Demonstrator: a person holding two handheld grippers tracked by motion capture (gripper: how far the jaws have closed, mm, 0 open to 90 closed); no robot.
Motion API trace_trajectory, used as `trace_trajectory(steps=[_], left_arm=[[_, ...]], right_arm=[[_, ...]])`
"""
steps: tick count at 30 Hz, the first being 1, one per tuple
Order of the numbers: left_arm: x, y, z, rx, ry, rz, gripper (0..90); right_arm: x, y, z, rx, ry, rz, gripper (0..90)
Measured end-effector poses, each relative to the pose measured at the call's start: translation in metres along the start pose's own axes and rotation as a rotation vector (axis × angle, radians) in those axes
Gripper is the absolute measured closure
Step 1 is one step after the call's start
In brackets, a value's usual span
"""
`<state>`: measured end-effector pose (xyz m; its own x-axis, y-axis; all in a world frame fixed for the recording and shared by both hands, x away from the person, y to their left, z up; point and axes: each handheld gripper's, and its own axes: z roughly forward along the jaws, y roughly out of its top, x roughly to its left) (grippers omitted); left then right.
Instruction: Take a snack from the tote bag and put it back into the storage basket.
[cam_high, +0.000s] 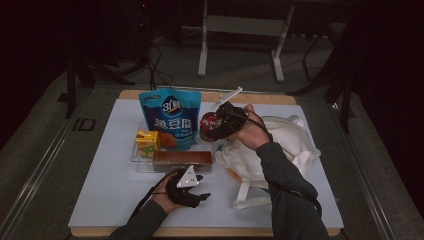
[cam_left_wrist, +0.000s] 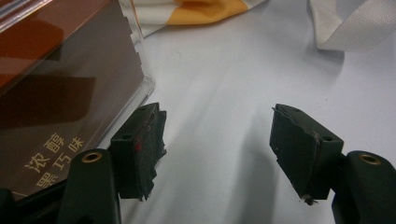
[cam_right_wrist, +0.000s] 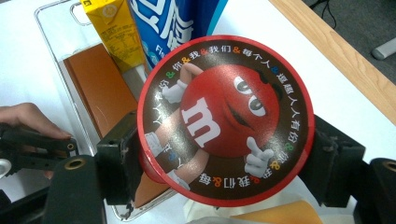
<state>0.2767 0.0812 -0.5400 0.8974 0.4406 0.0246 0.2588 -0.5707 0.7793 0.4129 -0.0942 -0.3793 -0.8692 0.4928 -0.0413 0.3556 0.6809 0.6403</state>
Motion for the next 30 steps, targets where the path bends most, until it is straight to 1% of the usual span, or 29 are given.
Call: trace_trajectory(steps=[1, 18, 27, 30], left_arm=[[0.0, 0.0, 0.0, 0.0, 0.0, 0.0, 34.4], [0.0, 0.0, 0.0, -0.002, 0.0, -0.002, 34.4], [0.0, 0.0, 0.0, -0.003, -0.001, -0.003, 34.4], [0.0, 0.0, 0.0, -0.003, -0.001, -0.004, 34.4]], right_arm=[[0.001, 0.0, 0.001, 0.0, 0.002, 0.004, 25.5], [0.004, 0.0, 0.016, 0.009, 0.021, -0.014, 25.5], [0.004, -0.002, 0.024, 0.018, 0.026, -0.003, 25.5], [0.004, -0.003, 0.027, 0.024, 0.026, -0.012, 25.5]])
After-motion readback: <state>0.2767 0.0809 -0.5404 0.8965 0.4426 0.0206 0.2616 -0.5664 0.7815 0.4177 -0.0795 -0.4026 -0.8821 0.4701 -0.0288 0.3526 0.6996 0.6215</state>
